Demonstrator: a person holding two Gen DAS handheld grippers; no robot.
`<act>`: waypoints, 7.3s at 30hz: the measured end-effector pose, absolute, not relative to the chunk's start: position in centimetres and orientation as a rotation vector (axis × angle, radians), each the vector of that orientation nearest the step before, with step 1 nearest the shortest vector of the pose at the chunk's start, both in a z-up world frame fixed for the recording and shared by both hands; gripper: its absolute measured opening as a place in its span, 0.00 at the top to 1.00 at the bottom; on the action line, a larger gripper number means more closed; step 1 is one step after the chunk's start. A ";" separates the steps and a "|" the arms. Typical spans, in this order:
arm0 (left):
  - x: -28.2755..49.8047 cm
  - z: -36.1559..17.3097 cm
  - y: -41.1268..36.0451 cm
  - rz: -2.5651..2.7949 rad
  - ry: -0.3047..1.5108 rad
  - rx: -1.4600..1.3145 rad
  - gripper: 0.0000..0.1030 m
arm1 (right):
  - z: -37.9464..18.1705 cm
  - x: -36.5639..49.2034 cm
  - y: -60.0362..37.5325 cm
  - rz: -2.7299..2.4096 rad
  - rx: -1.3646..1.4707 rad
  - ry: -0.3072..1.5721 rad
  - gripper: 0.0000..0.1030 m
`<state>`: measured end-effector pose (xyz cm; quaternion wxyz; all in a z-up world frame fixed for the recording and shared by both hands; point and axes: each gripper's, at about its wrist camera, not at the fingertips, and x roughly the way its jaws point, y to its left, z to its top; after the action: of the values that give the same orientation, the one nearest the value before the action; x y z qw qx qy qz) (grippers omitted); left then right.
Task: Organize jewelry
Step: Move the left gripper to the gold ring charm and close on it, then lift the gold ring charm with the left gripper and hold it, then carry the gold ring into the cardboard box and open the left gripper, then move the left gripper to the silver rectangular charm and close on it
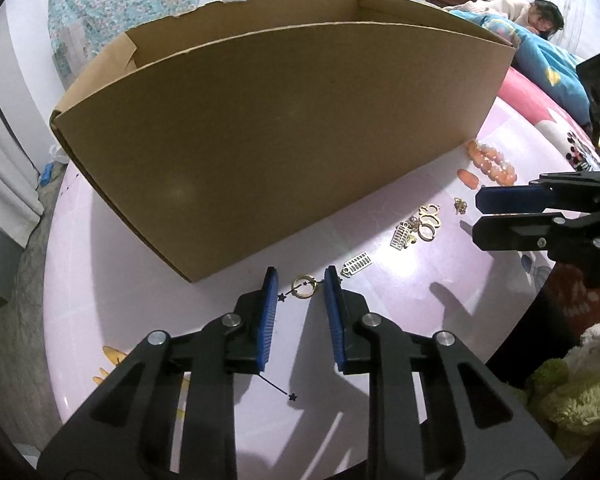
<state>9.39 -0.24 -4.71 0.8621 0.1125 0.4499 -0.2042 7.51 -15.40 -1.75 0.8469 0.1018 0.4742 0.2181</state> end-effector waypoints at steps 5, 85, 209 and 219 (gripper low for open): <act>9.1 -4.6 -0.5 -0.435 0.941 0.251 0.89 | -1.7 7.2 -15.5 0.455 0.222 0.993 0.59; 7.6 -4.7 0.5 -0.430 0.919 0.222 0.90 | -1.6 6.6 -10.7 0.416 -0.166 1.037 0.88; 6.7 -3.5 -2.6 -0.476 0.847 0.263 0.76 | 0.5 4.7 -19.3 0.469 0.286 0.997 0.58; 8.6 -4.6 -2.3 -0.556 0.923 0.288 0.84 | -0.2 6.3 -19.3 0.470 0.296 1.020 0.58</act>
<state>8.56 -2.25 -4.59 0.8484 0.1369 0.4381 -0.2637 6.27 -19.26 -0.23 0.8362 0.1396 0.4817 0.2219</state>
